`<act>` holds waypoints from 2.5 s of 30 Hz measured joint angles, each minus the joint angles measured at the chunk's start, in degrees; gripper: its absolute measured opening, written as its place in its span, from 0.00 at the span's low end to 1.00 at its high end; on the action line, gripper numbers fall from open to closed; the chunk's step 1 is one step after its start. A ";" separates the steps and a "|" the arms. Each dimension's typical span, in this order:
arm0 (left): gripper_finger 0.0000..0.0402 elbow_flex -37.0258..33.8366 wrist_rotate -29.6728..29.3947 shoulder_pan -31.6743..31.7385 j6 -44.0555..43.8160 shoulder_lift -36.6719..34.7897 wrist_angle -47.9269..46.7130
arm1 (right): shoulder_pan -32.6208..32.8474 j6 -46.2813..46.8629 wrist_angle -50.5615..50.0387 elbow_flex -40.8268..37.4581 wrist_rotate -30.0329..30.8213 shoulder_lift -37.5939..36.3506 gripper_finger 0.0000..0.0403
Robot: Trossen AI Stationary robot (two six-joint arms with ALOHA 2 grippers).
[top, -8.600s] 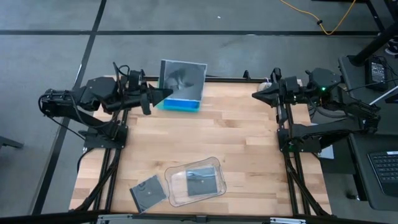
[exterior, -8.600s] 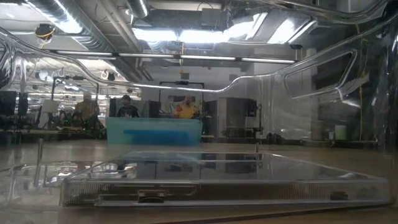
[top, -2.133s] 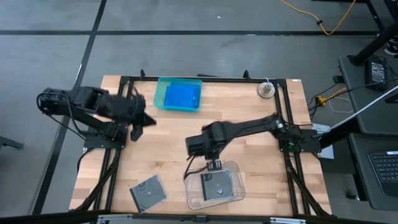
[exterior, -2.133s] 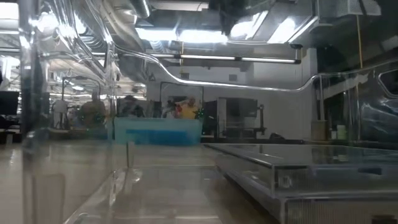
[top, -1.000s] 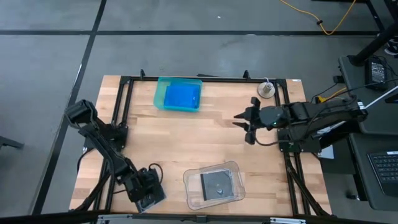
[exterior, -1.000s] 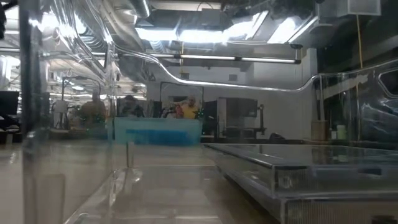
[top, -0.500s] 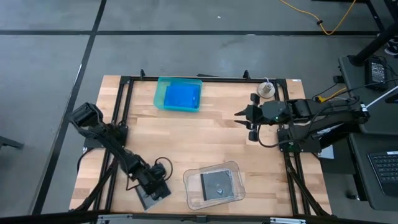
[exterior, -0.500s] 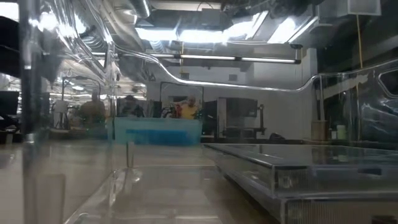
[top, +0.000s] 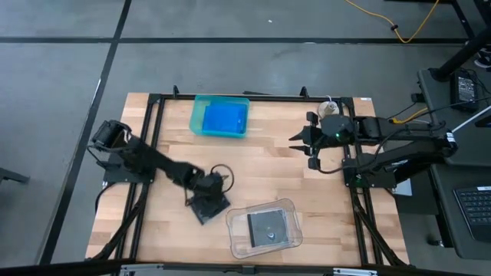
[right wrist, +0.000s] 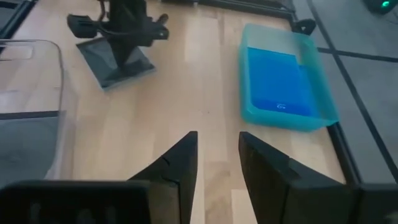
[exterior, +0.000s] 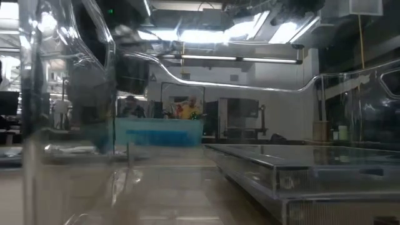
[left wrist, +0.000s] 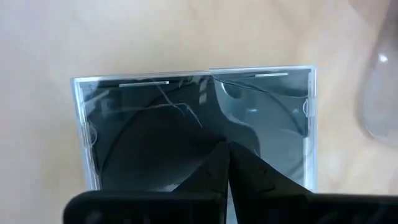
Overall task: Pick & place jewel cases by type
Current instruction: Put the black CD case into the transparent bin
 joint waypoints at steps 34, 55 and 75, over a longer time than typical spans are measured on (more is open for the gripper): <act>0.01 18.14 16.42 27.52 60.65 7.35 2.76 | -16.29 12.17 28.26 -15.52 -19.70 18.98 0.30; 0.01 4.25 -2.51 20.69 2.30 -11.61 1.15 | -19.86 -1.68 28.43 -15.43 -18.33 24.56 0.03; 0.31 -7.84 -12.18 10.67 -31.19 -11.96 14.63 | -18.66 -7.58 31.65 -10.39 -24.10 38.35 0.02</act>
